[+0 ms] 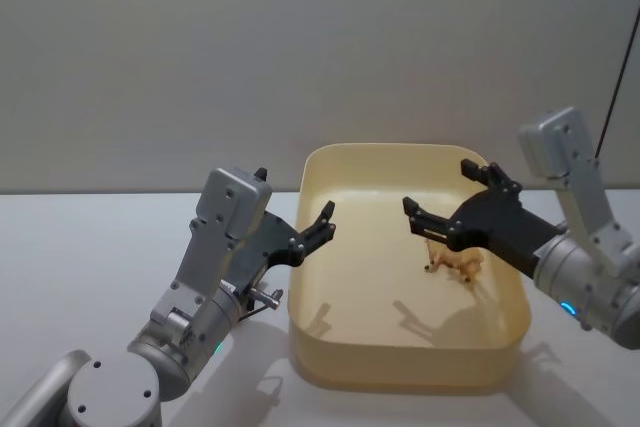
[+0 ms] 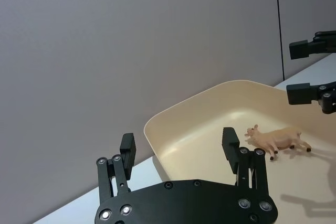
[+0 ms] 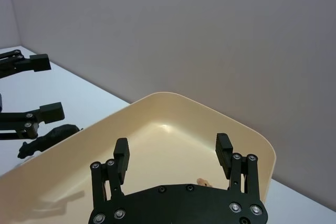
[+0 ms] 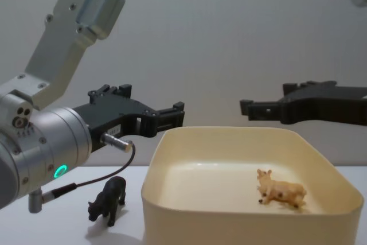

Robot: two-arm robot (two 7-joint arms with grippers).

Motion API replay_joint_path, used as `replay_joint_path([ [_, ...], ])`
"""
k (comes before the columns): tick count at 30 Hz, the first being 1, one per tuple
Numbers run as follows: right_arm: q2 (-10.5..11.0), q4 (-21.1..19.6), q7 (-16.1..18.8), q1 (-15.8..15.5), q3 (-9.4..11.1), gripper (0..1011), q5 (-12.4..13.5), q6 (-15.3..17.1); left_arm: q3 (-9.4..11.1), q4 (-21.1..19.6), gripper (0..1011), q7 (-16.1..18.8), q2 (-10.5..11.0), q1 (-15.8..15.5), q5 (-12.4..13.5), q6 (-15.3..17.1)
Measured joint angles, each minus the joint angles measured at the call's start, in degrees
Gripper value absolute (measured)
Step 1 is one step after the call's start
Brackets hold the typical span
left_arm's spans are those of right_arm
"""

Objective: Pick up the toy alternately with two hands and place it into the central storage box.

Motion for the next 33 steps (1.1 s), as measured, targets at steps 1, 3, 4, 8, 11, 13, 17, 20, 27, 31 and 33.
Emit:
replay_joint_path([
  [1, 0.12, -0.18, -0.22, -0.13, 0.06, 1001, 0.09, 0.0, 0.0, 0.0, 1001, 0.0, 0.0, 0.0, 0.0, 0.0],
  [3, 0.65, -0.93, -0.9, -0.76, 0.37, 1001, 0.47, -0.02, 0.0, 0.0, 1001, 0.0, 0.0, 0.0, 0.0, 0.0],
  [4, 0.84, -1.19, -1.27, -1.01, 0.49, 1001, 0.68, -0.05, 0.0, 0.0, 1001, 0.0, 0.0, 0.0, 0.0, 0.0],
  [8, 2.16, -2.99, -3.09, -2.81, 1.39, 1001, 1.8, -0.2, 0.0, 0.0, 1001, 0.0, 0.0, 0.0, 0.0, 0.0],
  [11, 3.37, -4.77, -4.91, -4.5, 2.27, 1001, 3.07, -0.42, 0.0, 0.0, 1001, 0.0, 0.0, 0.0, 0.0, 0.0],
  [13, 4.05, -5.63, -5.63, -5.43, 2.75, 1001, 3.74, -0.52, 0.0, 0.0, 1001, 0.0, 0.0, 0.0, 0.0, 0.0],
  [17, 6.44, -8.38, -8.8, -8.8, 4.66, 1001, 6.12, -0.88, 0.0, 0.0, 1001, 0.0, 0.0, 0.0, 0.0, 0.0],
  [20, 8.17, -10.01, -10.86, -11.29, 6.17, 1001, 7.81, -1.21, 0.0, 0.0, 1001, 0.0, 0.0, 0.0, 0.0, 0.0],
  [27, 11.91, -11.95, -14.42, -16.55, 9.67, 1001, 11.04, -1.96, 0.0, 0.0, 1001, 0.0, 0.0, 0.0, 0.0, 0.0],
  [31, 13.5, -12.09, -15.79, -18.84, 11.25, 1001, 12.22, -2.26, 0.0, 0.0, 1001, 0.0, 0.0, 0.0, 0.0, 0.0],
  [33, 14.26, -12.01, -16.38, -20.01, 12.01, 1001, 12.7, -2.4, 0.0, 0.0, 1001, 0.0, 0.0, 0.0, 0.0, 0.0],
])
